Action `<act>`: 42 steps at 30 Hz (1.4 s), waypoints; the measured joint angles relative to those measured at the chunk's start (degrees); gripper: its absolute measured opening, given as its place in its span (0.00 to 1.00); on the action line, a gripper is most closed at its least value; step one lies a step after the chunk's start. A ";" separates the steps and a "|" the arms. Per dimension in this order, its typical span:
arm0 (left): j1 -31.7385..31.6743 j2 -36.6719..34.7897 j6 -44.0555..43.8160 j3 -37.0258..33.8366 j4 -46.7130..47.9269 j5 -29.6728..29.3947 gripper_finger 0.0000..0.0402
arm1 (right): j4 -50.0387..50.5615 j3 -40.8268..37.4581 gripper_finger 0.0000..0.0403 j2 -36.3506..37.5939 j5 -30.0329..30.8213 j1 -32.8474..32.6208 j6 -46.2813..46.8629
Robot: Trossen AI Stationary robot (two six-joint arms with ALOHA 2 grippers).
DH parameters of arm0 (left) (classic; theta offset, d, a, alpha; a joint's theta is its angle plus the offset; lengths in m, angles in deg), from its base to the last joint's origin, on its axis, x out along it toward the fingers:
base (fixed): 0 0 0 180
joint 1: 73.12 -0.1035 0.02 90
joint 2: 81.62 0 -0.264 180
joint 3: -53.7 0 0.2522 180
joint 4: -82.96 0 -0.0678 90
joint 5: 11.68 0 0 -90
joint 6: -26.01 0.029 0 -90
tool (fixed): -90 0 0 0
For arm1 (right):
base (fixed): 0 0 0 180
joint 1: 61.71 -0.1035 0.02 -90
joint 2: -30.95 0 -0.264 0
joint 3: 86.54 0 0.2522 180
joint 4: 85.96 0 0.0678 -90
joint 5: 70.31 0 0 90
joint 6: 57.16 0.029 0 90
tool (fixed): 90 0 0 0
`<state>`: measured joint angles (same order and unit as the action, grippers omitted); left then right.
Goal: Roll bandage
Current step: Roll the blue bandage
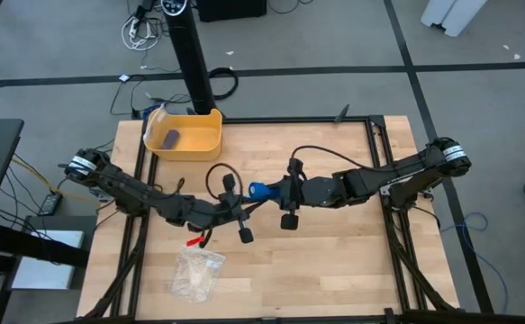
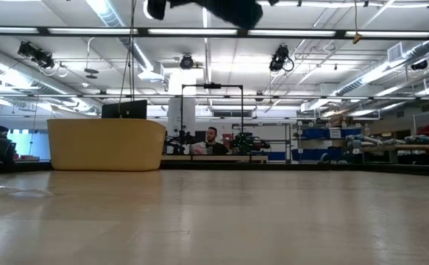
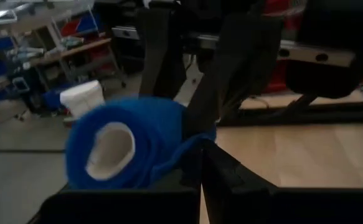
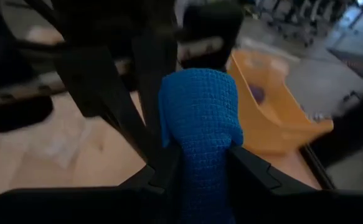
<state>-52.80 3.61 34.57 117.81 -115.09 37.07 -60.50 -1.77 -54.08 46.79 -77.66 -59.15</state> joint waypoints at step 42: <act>-9.08 23.54 -8.76 0.02 1.06 3.36 0.02 | -16.32 -39.41 0.30 -0.22 -6.51 12.50 -1.04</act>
<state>-61.88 27.15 25.81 117.83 -114.03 40.44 -76.82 -41.18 -54.30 40.29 -65.16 -60.18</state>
